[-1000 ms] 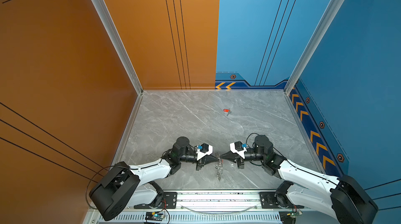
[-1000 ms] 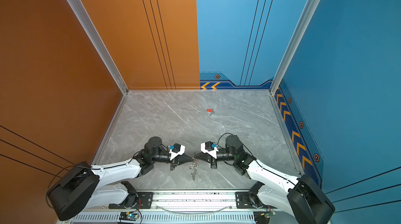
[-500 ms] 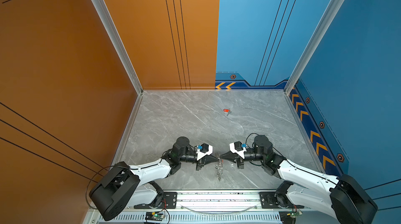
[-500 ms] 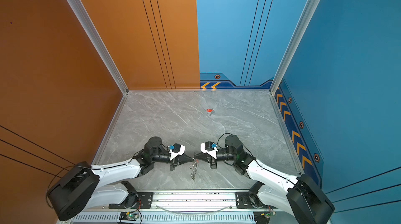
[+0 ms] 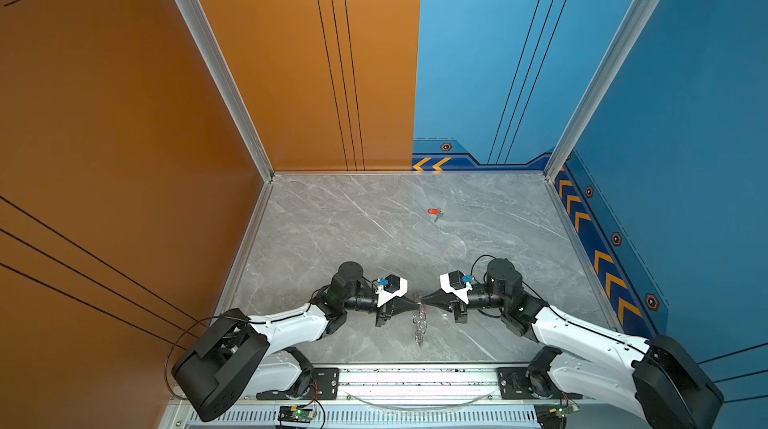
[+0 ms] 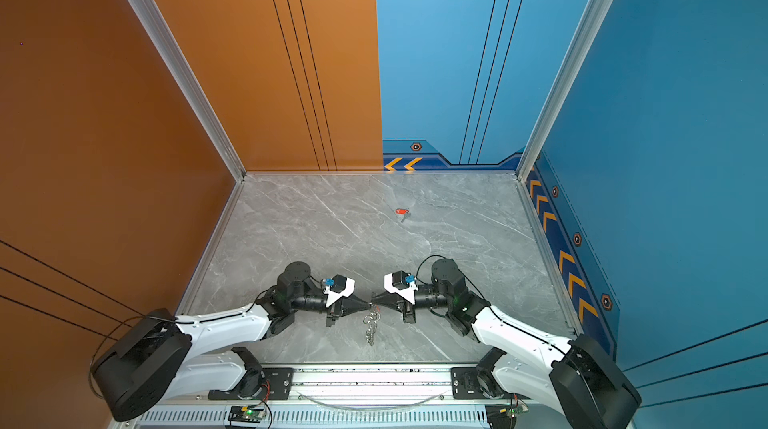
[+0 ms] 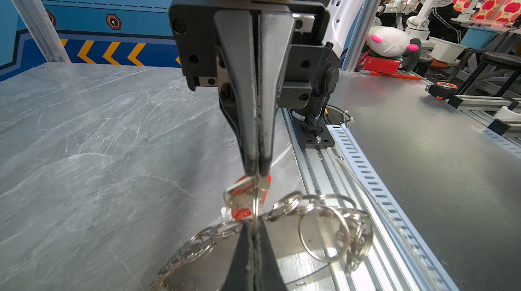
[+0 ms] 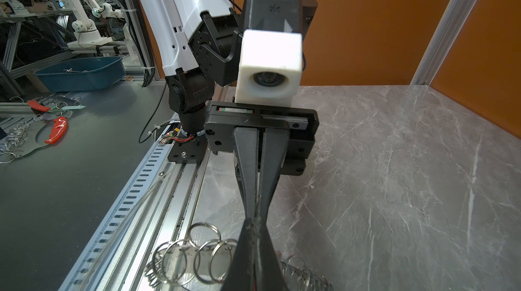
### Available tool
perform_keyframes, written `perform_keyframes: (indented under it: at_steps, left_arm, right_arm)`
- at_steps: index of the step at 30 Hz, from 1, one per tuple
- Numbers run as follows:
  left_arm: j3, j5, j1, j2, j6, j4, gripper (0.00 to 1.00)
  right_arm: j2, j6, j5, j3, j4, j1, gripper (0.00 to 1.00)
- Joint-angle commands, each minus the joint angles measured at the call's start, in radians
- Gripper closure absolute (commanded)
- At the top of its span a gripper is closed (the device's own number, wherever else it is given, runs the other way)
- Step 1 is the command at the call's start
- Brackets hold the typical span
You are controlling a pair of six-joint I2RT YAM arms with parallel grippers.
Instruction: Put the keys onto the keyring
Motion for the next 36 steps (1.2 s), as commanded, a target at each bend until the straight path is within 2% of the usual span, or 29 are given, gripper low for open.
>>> perform_keyframes:
  at_steps: [1,36]
  left_arm:
    - [0.031,0.021,0.012,-0.001,-0.007,0.024,1.0]
    - [0.026,0.033,0.011,-0.013,-0.002,0.023,1.0]
  right_arm:
    - [-0.018,-0.02,-0.002,-0.002,-0.011,0.004,1.0]
    - [0.026,-0.063,0.056,0.003,-0.055,0.008,1.0]
